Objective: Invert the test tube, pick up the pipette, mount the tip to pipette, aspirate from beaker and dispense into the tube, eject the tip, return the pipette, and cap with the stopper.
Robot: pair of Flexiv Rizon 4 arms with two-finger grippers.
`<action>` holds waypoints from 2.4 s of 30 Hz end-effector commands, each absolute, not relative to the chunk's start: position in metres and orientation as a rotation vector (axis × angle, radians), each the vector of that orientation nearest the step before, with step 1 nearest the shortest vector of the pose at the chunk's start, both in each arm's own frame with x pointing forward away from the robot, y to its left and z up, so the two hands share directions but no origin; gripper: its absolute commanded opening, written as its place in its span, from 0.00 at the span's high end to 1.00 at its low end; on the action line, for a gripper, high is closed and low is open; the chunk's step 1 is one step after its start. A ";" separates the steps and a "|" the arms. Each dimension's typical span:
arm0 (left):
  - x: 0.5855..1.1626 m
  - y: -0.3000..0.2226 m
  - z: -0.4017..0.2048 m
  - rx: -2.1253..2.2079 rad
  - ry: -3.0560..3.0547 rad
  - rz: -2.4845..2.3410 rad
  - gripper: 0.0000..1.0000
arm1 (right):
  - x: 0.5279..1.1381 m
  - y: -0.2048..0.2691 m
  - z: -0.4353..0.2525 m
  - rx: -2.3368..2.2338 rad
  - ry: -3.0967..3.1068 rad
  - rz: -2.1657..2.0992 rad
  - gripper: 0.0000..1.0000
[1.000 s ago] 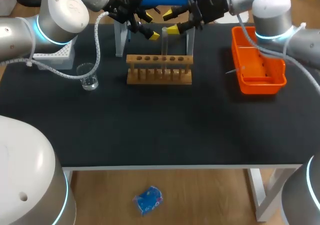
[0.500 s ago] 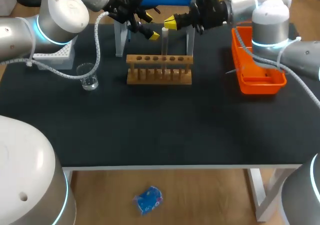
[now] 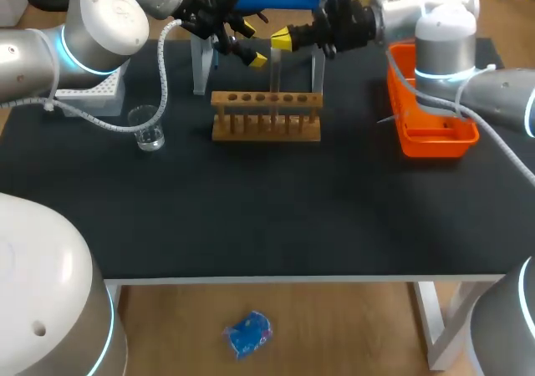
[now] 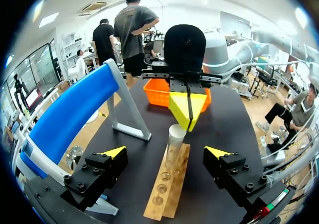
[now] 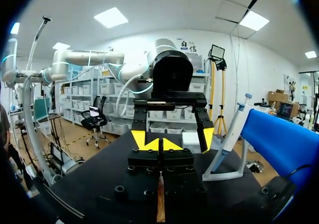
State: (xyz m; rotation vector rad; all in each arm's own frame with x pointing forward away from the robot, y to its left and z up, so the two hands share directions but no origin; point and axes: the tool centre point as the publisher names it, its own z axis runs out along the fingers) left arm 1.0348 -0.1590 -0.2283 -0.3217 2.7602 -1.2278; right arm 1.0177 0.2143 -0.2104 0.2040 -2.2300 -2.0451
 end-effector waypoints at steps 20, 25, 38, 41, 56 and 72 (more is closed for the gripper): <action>1.035 -0.159 -0.230 -0.319 2.756 -1.234 0.00 | 1.026 0.215 -0.219 0.195 -2.193 -2.064 1.00; 1.035 -0.159 -0.230 -0.319 2.756 -1.234 0.00 | 1.026 0.216 -0.221 0.193 -2.192 -2.061 1.00; 1.035 -0.159 -0.230 -0.319 2.756 -1.234 0.00 | 1.028 0.217 -0.229 0.171 -2.175 -2.058 1.00; 1.035 -0.159 -0.230 -0.319 2.756 -1.234 0.00 | 1.028 0.218 -0.231 0.167 -2.170 -2.058 1.00; 1.035 -0.159 -0.230 -0.319 2.756 -1.234 0.00 | 1.029 0.218 -0.239 0.138 -2.157 -2.062 1.00; 1.035 -0.159 -0.230 -0.319 2.756 -1.234 0.00 | 1.025 0.217 -0.232 0.154 -2.177 -2.074 1.00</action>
